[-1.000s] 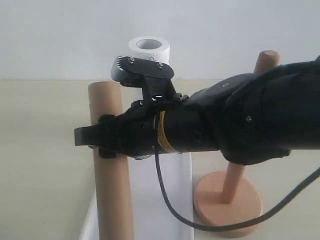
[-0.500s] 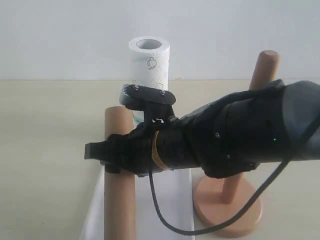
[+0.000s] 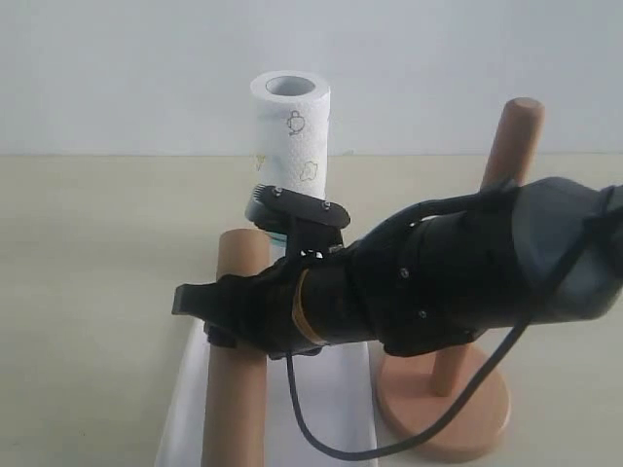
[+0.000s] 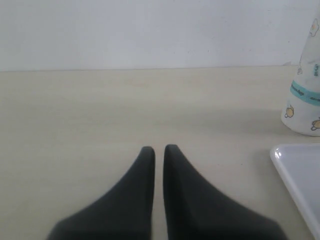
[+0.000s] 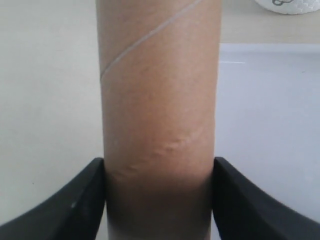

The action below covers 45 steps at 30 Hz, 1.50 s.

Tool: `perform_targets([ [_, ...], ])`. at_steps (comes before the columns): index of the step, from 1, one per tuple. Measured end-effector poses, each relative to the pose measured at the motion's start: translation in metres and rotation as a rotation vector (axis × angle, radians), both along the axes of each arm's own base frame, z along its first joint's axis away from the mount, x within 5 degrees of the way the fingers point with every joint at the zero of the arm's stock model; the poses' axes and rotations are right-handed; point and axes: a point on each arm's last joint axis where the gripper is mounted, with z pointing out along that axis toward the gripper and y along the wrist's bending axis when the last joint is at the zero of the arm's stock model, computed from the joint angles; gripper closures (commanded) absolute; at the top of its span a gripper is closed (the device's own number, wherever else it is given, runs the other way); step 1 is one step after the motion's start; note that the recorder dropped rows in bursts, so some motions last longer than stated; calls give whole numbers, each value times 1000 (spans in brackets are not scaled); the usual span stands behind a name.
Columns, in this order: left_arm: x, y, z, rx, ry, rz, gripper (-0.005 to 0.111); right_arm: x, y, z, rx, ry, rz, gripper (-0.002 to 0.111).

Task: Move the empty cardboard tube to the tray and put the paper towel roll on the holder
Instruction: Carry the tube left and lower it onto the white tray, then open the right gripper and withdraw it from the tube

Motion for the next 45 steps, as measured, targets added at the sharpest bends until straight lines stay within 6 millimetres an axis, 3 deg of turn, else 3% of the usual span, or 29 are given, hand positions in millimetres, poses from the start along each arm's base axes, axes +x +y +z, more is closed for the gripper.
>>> perform_targets([
  [3, 0, 0, 0, 0, 0, 0, 101, 0, 0, 0, 0, 0, -1, 36],
  [7, 0, 0, 0, 0, 0, 0, 101, 0, 0, 0, -1, 1, -4, 37],
  [10, 0, 0, 0, 0, 0, 0, 101, -2, 2, 2, 27, 16, 10, 51],
  [17, 0, 0, 0, 0, 0, 0, 101, -11, -1, 45, 141, -48, 79, 108],
  [26, 0, 0, 0, 0, 0, 0, 101, -42, -24, 132, 228, -374, 348, 108],
  [30, 0, 0, 0, 0, 0, 0, 101, -65, -48, 177, 260, -561, 439, 109],
  [33, 0, 0, 0, 0, 0, 0, 101, -101, -88, 226, 348, -757, 492, 109],
  [36, 0, 0, 0, 0, 0, 0, 101, -127, -130, 247, 350, -953, 452, 109],
  [38, 0, 0, 0, 0, 0, 0, 101, -137, -162, 246, 296, -1072, 332, 109],
  [40, 0, 0, 0, 0, 0, 0, 101, -140, -200, 227, 170, -1169, 118, 109],
  [42, 0, 0, 0, 0, 0, 0, 101, -130, -220, 201, 22, -1164, -70, 109],
  [45, 0, 0, 0, 0, 0, 0, 101, -122, -234, 174, -77, -1082, -227, 109],
])
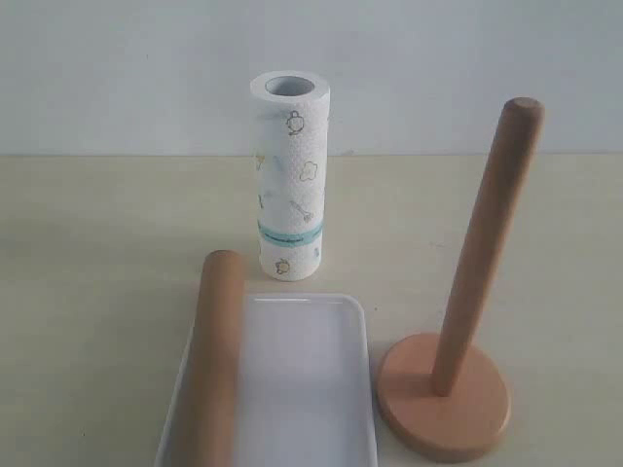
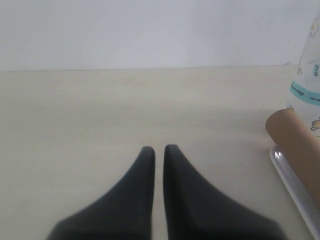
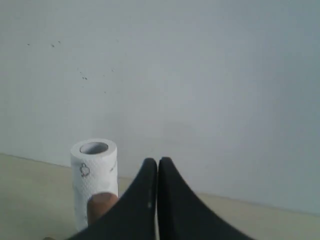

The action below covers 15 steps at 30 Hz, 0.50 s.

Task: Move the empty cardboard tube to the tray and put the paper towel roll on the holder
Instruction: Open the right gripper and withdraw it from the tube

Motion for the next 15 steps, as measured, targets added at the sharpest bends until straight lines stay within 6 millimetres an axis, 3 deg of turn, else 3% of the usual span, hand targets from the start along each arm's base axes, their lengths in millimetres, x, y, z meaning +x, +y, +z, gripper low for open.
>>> perform_targets([
  [3, 0, 0, 0, 0, 0, 0, 101, 2, -2, -10, 84, 117, -22, 109],
  [15, 0, 0, 0, 0, 0, 0, 101, 2, -2, -11, 103, 138, -25, 109],
])
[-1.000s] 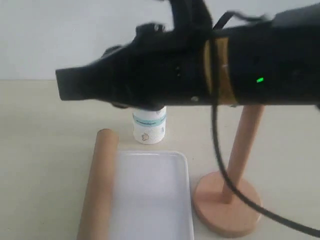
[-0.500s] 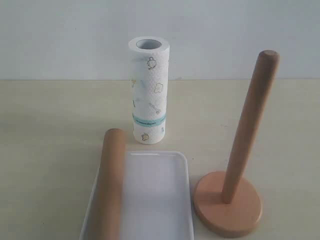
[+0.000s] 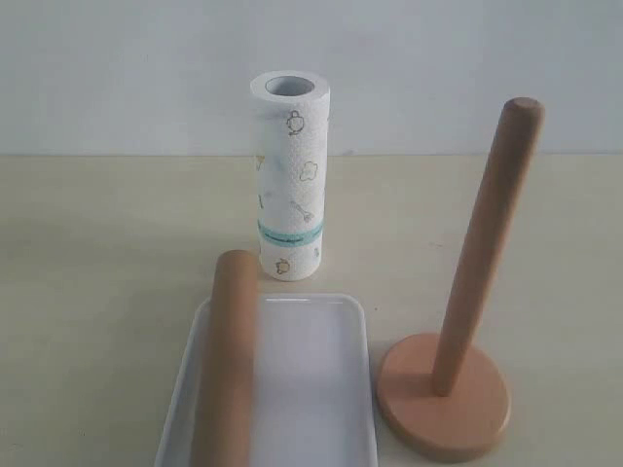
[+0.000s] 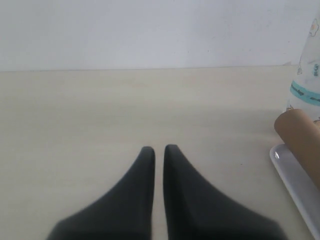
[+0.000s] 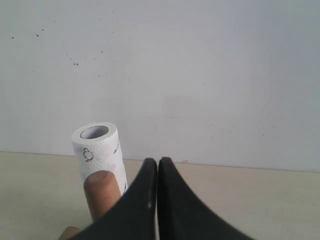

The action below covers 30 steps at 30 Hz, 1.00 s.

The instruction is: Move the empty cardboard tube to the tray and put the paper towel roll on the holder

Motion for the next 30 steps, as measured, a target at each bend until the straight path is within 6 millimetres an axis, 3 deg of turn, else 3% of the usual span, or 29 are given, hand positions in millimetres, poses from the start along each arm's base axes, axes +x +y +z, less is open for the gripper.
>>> perform_targets([
  [4, 0, 0, 0, 0, 0, 0, 101, -1, -3, 2, 11, -10, -7, 109],
  [9, 0, 0, 0, 0, 0, 0, 101, -8, -24, 8, 24, -80, -78, 109],
  [14, 0, 0, 0, 0, 0, 0, 101, -34, -31, 11, -96, -266, -29, 109],
  [19, 0, 0, 0, 0, 0, 0, 101, -56, -36, 6, -108, -358, -95, 109],
  [30, 0, 0, 0, 0, 0, 0, 101, -58, -34, 5, -117, -364, -93, 109],
])
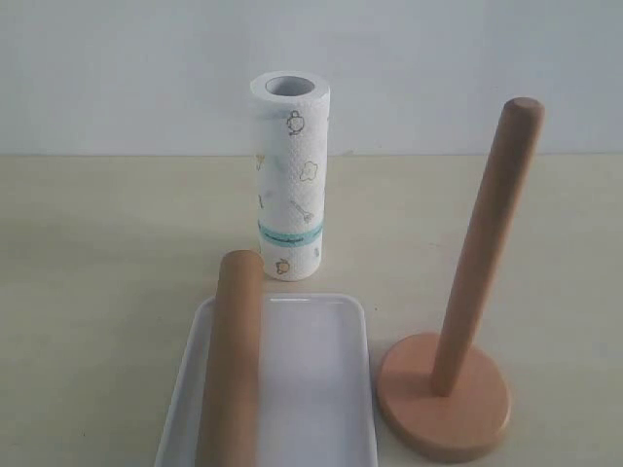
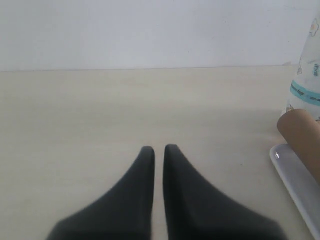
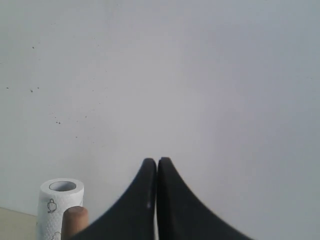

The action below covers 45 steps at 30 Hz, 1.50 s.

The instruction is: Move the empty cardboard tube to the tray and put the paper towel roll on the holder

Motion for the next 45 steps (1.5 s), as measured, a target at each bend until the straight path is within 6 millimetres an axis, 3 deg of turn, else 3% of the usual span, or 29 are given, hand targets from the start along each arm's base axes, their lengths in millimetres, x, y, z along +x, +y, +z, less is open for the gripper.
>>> perform_targets([
  [13, 0, 0, 0, 0, 0, 0, 101, 5, -6, -8, 81, -84, -47, 109],
  [25, 0, 0, 0, 0, 0, 0, 101, 17, -17, -41, 79, 139, -192, 109],
  [34, 0, 0, 0, 0, 0, 0, 101, 23, -17, -75, 19, 305, -212, 109],
  [45, 0, 0, 0, 0, 0, 0, 101, 25, -18, -133, -55, 521, -224, 109],
])
